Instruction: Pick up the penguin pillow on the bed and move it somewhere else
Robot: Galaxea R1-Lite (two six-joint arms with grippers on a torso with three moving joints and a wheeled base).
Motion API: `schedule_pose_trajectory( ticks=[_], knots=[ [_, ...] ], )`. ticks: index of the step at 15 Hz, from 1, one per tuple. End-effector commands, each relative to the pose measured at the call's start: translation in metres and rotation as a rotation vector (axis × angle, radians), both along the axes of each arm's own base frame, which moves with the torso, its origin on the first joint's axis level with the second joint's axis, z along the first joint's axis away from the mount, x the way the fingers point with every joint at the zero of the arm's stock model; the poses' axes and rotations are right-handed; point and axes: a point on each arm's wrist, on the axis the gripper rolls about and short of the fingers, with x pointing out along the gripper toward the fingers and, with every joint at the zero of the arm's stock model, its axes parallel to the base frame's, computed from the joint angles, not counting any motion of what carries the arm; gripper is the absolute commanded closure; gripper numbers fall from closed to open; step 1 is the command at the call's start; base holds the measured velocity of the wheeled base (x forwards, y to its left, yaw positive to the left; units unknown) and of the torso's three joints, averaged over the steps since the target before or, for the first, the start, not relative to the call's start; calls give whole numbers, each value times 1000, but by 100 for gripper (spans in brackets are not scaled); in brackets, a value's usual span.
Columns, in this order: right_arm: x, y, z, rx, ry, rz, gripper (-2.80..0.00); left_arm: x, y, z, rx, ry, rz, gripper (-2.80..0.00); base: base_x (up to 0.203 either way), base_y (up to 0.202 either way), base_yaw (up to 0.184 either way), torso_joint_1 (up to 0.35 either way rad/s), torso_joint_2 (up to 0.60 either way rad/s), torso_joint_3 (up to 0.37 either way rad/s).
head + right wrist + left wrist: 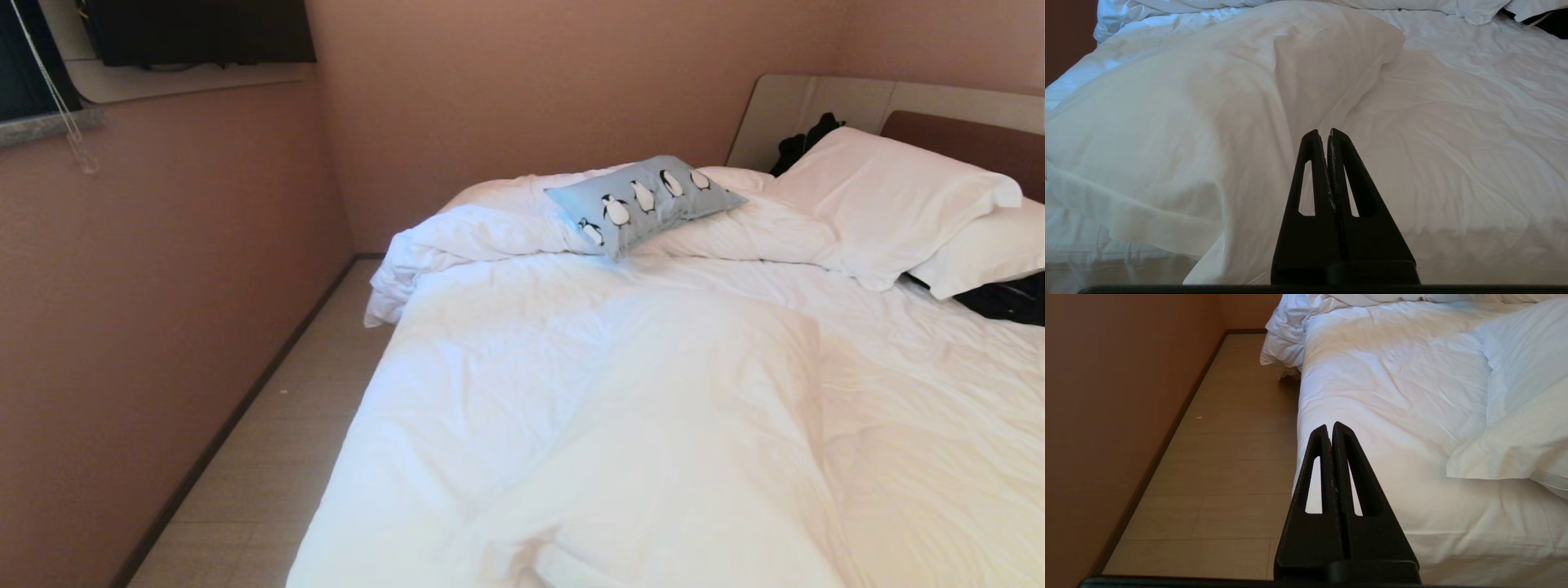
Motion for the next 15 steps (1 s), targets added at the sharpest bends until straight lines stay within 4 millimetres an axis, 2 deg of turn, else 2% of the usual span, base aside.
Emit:
schedule_pose_trajectory(
  ticks=[1,15],
  knots=[
    [0,0,0,0,-1,0,0,0,0,0,-1,0,1,0,0,0,0,0,0,0],
    [0,0,0,0,-1,0,0,0,0,0,-1,0,1,0,0,0,0,0,0,0]
  ],
)
